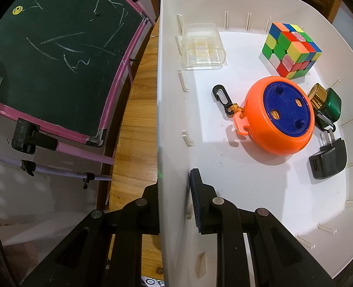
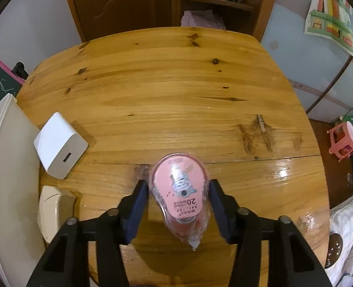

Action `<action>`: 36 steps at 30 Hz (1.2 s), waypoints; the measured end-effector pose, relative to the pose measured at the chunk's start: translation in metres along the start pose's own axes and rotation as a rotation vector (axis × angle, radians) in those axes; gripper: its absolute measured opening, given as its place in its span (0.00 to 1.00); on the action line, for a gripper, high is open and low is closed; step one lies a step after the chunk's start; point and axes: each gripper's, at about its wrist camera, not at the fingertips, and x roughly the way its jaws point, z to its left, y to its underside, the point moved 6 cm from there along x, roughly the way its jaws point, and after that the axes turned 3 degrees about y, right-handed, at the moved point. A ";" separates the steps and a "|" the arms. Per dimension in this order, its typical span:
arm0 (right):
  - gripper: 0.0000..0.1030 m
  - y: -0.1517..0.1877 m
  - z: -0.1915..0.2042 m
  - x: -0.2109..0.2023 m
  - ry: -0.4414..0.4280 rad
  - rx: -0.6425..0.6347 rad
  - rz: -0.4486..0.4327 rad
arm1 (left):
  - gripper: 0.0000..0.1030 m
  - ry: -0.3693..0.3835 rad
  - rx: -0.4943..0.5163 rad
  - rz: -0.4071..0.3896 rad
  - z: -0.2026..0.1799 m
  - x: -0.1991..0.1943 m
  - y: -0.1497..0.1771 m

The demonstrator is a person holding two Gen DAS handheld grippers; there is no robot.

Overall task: Organize rigid objects
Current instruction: 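Move the right gripper to the pink tape dispenser and grasp it, then carry the pink tape dispenser into the white tray and release it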

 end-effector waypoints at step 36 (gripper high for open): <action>0.49 -0.016 0.148 -0.211 -0.174 -0.334 -0.340 | 0.22 0.004 -0.002 -0.038 0.003 -0.006 0.000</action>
